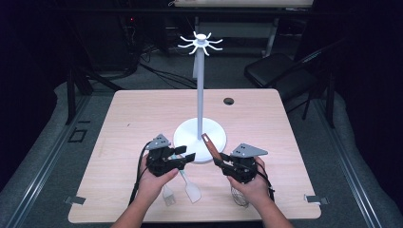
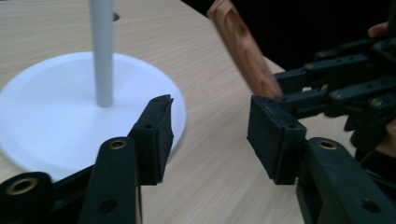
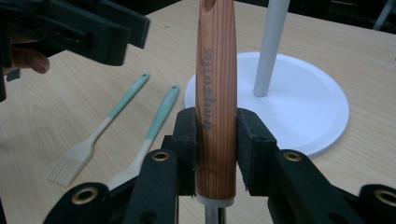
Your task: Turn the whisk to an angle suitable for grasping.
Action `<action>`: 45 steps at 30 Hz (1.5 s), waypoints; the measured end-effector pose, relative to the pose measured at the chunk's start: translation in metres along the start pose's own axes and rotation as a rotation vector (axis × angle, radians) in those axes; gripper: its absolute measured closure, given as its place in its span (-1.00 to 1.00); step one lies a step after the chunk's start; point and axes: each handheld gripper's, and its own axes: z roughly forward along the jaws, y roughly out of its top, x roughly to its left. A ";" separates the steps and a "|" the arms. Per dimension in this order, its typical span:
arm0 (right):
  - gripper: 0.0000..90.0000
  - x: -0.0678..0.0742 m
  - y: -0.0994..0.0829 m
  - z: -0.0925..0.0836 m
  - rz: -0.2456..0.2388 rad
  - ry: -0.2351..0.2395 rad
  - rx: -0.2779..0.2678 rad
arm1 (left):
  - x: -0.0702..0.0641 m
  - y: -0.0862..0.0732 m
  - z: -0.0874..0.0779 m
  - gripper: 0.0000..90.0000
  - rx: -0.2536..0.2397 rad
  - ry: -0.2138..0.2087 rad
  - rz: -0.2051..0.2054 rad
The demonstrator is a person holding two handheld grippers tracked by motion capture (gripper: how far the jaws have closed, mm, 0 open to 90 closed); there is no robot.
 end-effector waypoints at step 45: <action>0.57 -0.010 -0.005 0.002 0.045 0.090 0.022 | 0.000 0.025 0.035 0.44 -0.014 -0.102 -0.069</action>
